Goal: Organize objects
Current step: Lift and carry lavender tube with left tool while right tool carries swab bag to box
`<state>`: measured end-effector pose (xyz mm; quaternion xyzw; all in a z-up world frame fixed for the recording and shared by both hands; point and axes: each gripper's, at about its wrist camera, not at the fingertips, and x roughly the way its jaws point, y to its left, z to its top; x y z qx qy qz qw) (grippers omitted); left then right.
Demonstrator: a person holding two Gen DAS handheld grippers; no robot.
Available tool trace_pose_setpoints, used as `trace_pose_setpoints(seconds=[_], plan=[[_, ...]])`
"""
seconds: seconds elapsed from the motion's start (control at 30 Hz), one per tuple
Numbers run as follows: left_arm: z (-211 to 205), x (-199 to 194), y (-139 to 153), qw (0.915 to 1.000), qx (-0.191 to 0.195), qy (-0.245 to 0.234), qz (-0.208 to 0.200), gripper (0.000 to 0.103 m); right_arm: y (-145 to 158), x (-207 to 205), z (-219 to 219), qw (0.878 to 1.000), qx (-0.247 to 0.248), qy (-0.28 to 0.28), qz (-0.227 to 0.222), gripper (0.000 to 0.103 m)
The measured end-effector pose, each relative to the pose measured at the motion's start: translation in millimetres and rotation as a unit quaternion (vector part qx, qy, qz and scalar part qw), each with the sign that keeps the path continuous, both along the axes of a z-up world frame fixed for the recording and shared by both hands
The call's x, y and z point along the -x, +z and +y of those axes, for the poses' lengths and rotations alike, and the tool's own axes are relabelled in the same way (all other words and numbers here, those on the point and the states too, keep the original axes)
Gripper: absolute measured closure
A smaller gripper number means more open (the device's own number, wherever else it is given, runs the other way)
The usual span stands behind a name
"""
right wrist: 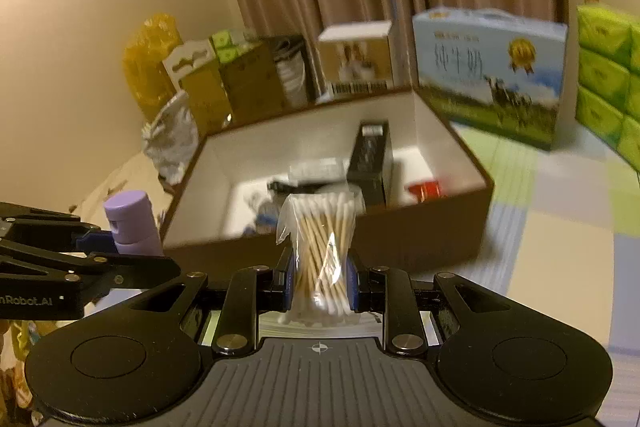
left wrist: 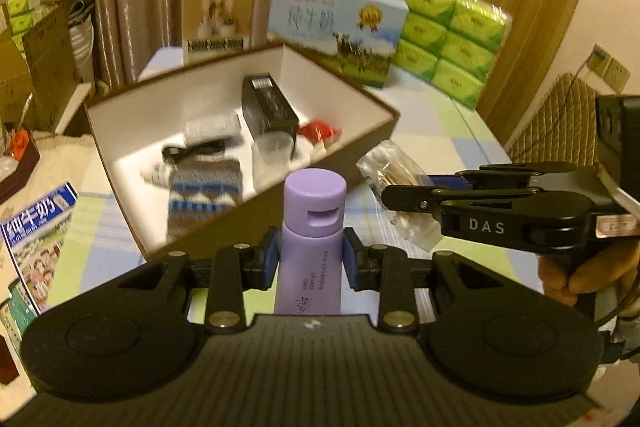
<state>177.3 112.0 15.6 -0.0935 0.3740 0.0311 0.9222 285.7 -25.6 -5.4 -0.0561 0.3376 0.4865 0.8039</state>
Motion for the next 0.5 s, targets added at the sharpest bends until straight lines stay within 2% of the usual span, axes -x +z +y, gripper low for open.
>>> trace_pose_setpoints(seconds=[0.3,0.5], plan=[[43.4,-29.2,29.0,0.9984,-0.02,0.038,-0.037,0.075,16.3,-29.0,46.4,1.0,-0.025,0.007,-0.005,0.081],[72.8,-55.5,31.2,0.9969,-0.032,0.059,-0.041,0.075,13.2,-41.5,74.5,1.0,-0.025,0.008,0.001,0.081]])
